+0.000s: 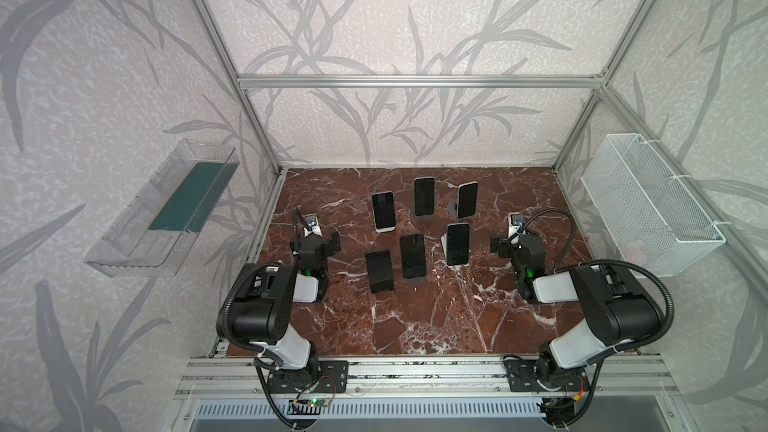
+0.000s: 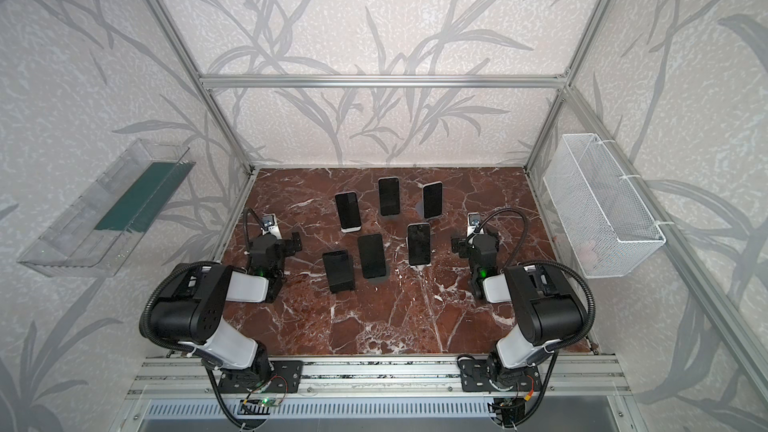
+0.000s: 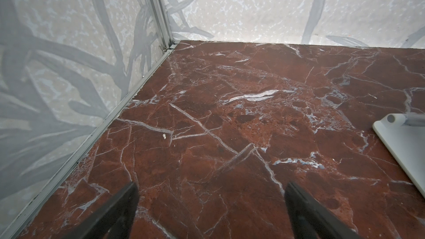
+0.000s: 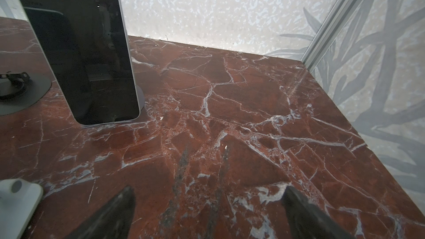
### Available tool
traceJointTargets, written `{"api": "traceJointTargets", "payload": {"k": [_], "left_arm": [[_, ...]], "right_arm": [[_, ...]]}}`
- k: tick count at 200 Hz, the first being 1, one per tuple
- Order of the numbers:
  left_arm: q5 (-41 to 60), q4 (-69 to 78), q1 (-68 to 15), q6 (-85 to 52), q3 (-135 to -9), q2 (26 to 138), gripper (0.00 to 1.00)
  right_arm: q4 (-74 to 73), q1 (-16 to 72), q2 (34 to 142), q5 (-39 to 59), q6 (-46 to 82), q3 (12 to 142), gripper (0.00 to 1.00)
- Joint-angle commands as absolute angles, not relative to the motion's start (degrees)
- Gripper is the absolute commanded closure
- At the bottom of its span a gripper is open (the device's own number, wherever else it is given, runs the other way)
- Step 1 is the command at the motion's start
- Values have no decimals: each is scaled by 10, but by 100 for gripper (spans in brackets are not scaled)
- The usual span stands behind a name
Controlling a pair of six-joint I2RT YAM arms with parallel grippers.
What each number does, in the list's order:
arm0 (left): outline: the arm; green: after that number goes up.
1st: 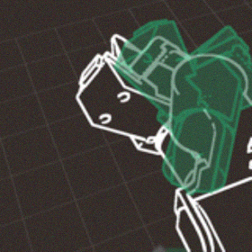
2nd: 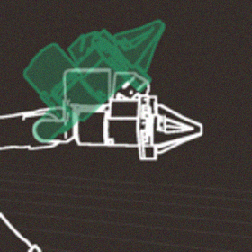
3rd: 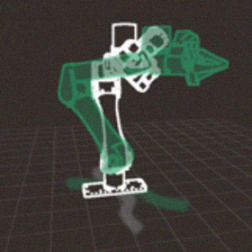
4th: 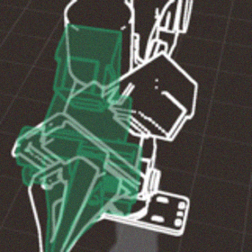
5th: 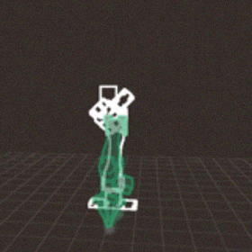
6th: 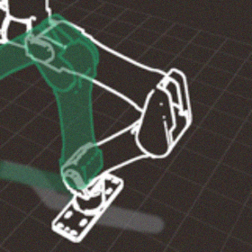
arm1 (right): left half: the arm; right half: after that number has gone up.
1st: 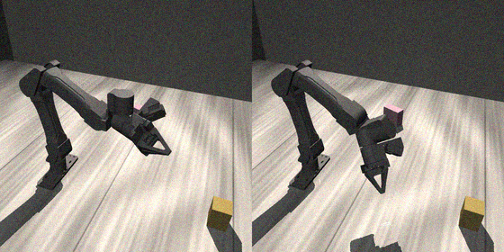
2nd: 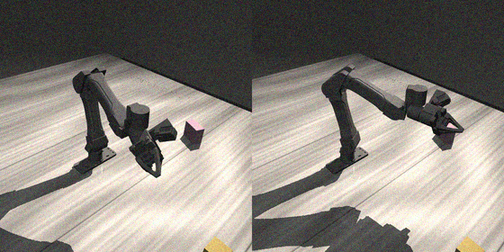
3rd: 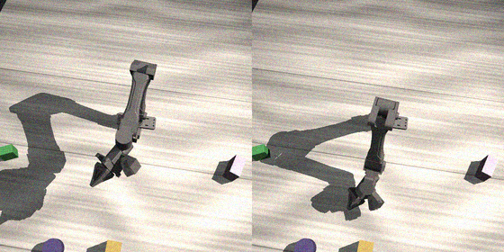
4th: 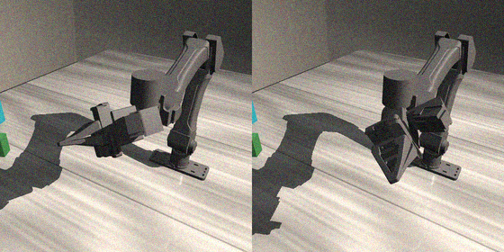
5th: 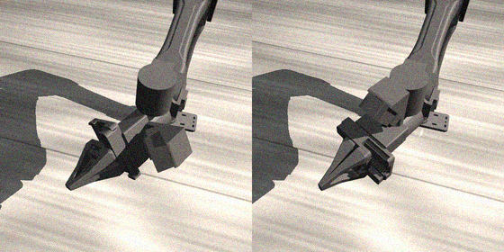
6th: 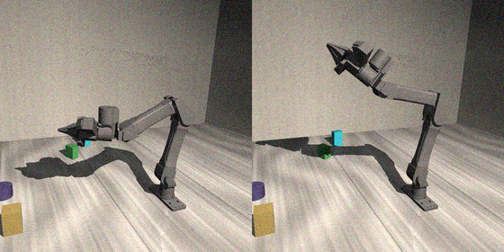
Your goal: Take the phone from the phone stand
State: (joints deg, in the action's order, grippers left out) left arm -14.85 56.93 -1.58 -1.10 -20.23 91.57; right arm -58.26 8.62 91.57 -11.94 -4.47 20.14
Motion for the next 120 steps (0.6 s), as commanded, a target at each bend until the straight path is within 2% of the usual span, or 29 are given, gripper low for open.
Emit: {"api": "traceJointTargets", "payload": {"k": [1,101,120], "left_arm": [[-145,563,-14,-12,-210,904,1],[-145,564,-13,-13,-209,904,1],[-192,529,-15,-27,-210,855,1]], "right_arm": [[-589,86,914,-122,-42,205,1],[-580,82,913,-112,-39,208,1],[-583,81,913,-112,-39,208,1]]}}
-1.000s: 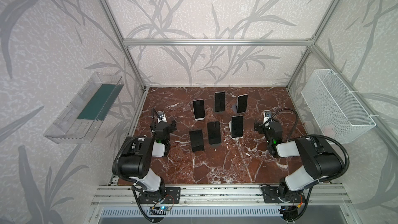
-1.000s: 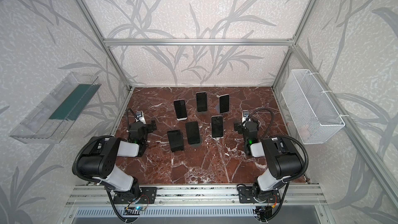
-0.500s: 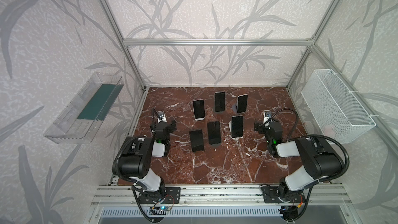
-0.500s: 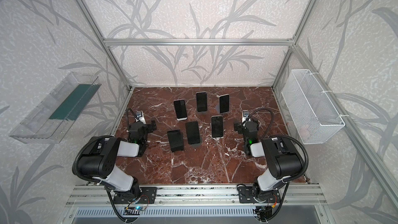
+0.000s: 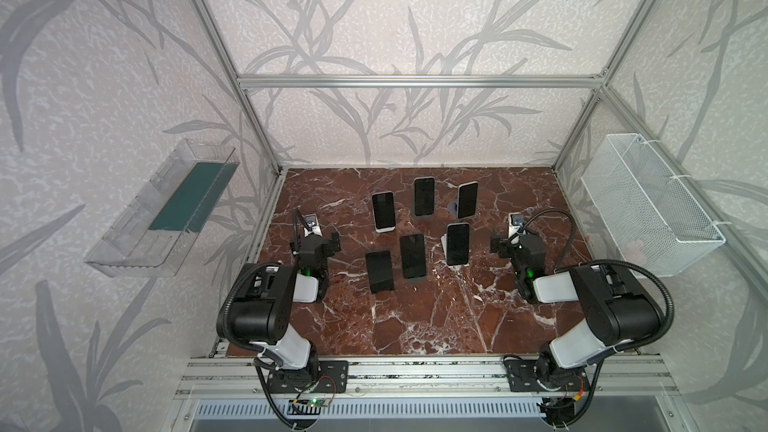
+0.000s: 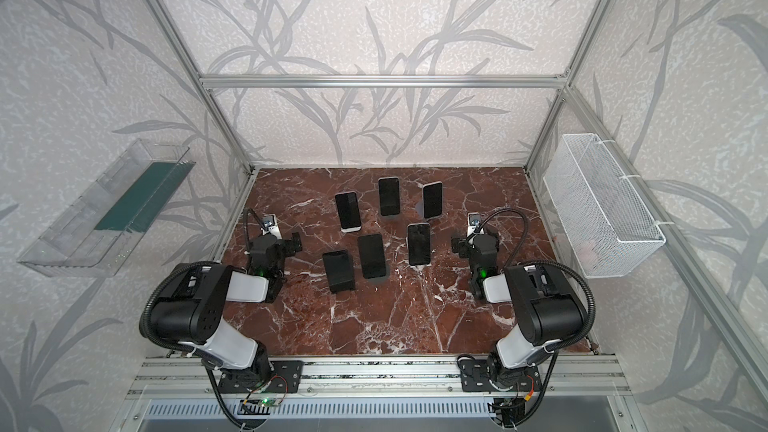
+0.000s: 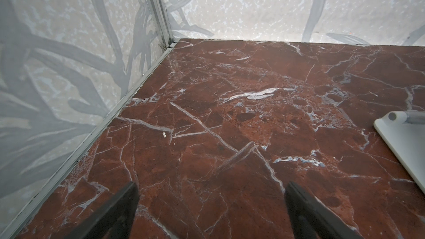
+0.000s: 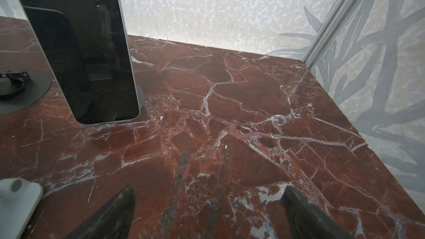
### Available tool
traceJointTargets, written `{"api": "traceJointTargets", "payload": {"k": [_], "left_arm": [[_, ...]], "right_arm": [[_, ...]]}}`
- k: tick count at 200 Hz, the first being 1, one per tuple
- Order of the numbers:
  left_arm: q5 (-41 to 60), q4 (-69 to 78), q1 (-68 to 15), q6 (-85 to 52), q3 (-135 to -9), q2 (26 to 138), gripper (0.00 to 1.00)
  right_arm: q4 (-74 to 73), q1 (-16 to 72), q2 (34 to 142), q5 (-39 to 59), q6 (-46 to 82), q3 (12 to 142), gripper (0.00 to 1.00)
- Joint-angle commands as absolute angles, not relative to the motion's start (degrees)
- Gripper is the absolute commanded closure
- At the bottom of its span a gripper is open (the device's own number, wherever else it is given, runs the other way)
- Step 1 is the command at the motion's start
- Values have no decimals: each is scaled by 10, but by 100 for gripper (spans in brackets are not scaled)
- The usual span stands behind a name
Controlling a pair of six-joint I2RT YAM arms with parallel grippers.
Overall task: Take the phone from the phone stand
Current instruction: 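Reach right gripper to the teal phone while left arm moves farther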
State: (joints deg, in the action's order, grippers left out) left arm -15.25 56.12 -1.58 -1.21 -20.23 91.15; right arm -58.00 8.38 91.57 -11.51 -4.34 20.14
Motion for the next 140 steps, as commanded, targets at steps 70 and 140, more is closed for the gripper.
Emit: {"api": "traceJointTargets", "payload": {"k": [70,140], "left_arm": [[-188,82,-15,-111,-416,625,1],[-112,-115,21,-376,-532,510,1]], "right_arm": [[-170,86,779,-213,22,400,1],[14,14,573,42,421,478,1]]}}
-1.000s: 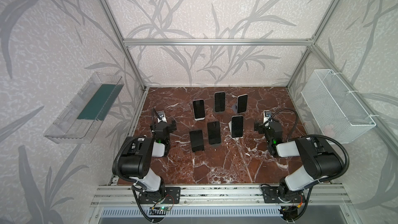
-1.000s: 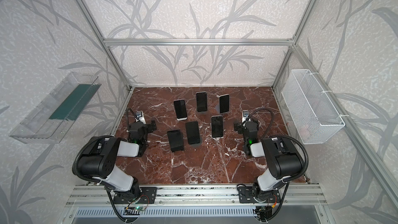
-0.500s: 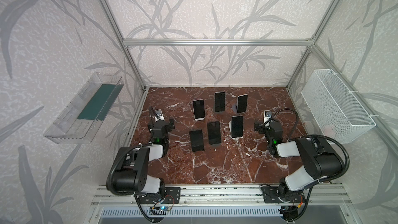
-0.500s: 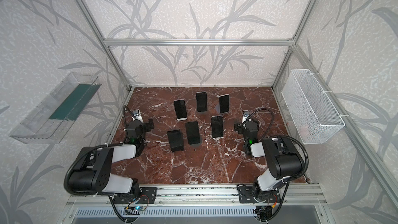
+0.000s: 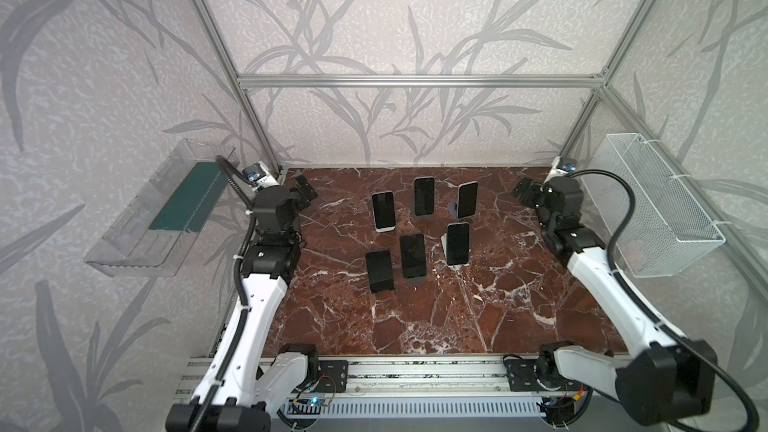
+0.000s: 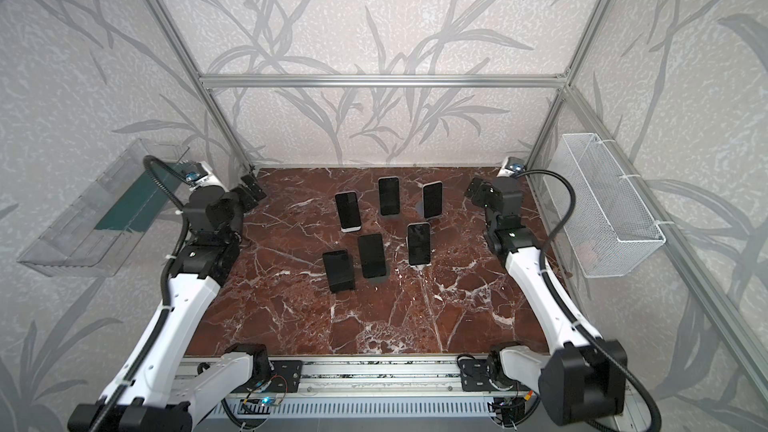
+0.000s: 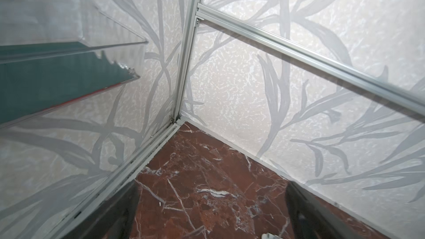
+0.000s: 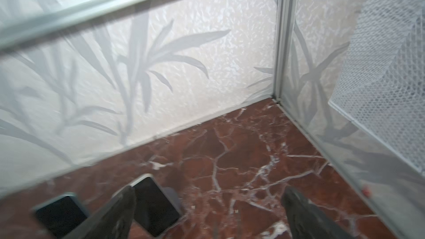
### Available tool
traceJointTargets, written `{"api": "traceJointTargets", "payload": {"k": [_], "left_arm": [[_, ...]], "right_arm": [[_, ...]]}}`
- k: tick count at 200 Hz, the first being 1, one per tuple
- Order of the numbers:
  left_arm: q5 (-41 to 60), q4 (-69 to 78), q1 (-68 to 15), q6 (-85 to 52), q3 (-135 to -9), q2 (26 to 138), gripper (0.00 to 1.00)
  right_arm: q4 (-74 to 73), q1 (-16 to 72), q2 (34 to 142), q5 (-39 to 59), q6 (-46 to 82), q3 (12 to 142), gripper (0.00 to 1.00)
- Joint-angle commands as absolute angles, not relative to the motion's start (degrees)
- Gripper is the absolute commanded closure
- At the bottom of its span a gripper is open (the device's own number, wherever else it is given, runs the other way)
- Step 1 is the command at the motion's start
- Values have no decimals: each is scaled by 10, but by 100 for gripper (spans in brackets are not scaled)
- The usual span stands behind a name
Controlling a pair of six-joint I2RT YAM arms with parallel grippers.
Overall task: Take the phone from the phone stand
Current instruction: 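Reach right gripper to the teal phone while left arm moves farther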
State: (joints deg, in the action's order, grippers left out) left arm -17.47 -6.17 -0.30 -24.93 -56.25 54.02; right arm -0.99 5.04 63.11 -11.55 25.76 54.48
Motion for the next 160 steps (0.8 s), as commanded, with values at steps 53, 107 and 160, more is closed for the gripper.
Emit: {"api": "traceJointTargets", "payload": {"k": [53,107,160], "left_arm": [[2,-105,33,-396,-584,567,9],[171,-67,-15,-419,-605,654,22],[136,-84,-37,-368,-551,629,18]], "right_arm": [[249,32,565,83,340,563,6],[354,182,555,-32,268,590,1],[354,306,603,-148,251,607,1]]}}
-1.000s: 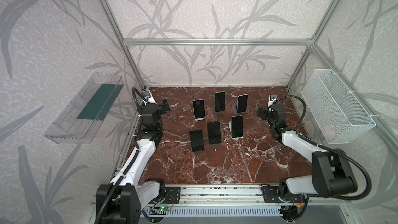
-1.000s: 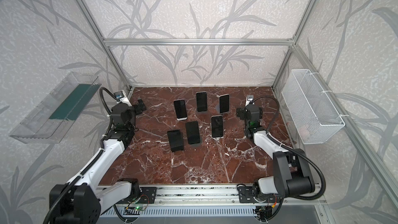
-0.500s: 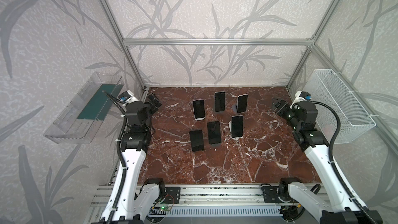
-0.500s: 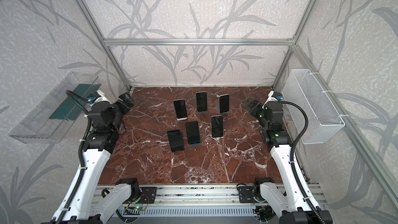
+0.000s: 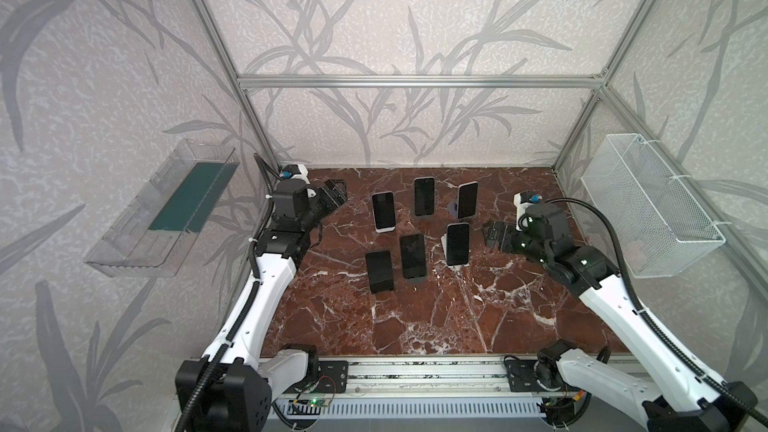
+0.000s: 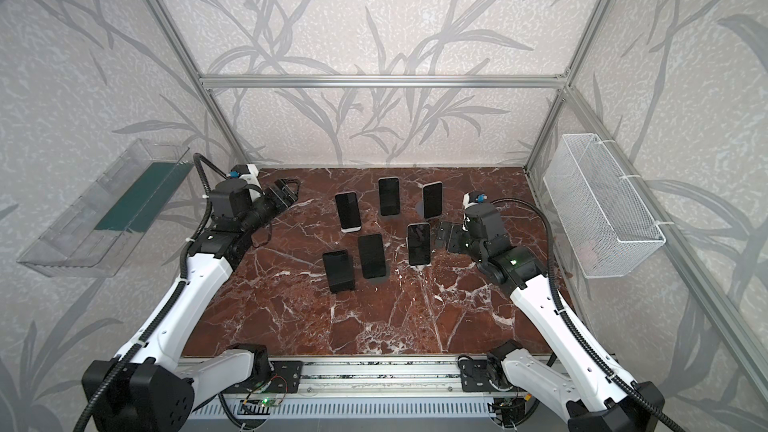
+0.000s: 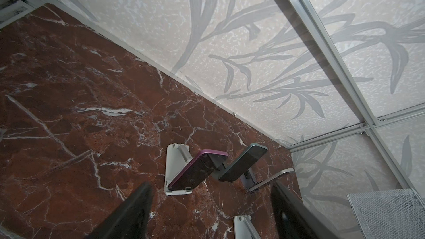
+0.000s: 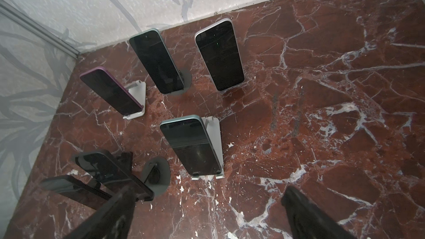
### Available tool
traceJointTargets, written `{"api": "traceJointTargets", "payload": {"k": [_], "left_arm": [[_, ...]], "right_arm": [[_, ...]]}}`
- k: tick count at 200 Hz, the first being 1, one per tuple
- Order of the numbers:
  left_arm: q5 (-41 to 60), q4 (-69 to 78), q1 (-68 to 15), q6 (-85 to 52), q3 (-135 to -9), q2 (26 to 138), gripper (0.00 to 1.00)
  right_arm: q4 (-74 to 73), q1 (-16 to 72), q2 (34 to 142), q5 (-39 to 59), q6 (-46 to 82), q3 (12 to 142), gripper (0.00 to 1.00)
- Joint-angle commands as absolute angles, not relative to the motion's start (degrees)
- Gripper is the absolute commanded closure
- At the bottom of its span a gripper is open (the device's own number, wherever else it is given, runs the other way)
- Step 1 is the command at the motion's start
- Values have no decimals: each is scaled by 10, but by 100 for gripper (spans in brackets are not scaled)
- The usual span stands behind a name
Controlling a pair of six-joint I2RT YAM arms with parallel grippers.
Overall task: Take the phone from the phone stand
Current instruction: 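Reach right gripper to the teal phone while left arm moves farther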
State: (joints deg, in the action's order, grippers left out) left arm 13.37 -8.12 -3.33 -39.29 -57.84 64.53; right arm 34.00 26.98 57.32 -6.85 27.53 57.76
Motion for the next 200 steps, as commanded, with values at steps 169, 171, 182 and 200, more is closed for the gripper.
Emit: {"api": "traceJointTargets", "payload": {"k": [169,171,182,200], "left_arm": [[216,-93,-98,-367,-536,619,19],[217,-93,-99,-367,-536,620,19],[220,-92,-103,-369,-537,623,19],[225,-92,-111,-370,-537,623,19]], "right_arm": [[249,358,768,-117,289,621,1],[249,358,772,-117,289,621,1],[245,358,785,-117,288,622,1],[242,358,802,-127,279,626,1]]}}
